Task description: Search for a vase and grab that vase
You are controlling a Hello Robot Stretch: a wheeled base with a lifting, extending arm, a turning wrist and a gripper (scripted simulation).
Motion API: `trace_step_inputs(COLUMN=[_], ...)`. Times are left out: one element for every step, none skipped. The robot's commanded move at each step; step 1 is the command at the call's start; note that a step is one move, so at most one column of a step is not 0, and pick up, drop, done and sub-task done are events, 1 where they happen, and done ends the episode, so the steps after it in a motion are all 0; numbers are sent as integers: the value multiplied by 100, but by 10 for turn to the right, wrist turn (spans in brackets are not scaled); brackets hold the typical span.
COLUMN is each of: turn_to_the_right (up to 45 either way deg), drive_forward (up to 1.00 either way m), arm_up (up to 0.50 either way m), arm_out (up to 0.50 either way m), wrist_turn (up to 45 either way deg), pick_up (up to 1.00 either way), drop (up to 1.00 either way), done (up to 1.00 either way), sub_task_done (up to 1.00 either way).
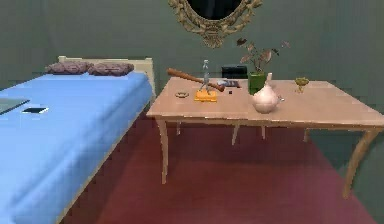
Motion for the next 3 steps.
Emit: trace_step_inputs(turn_to_the_right=[0,-450,0], drive_forward=[75,0,0], arm_up=[0,0,50], arm_out=[0,0,0], wrist_turn=[0,0,0], pick_up=[0,0,0], drop=[0,0,0], done=[0,0,0], sub_task_done=[0,0,0])
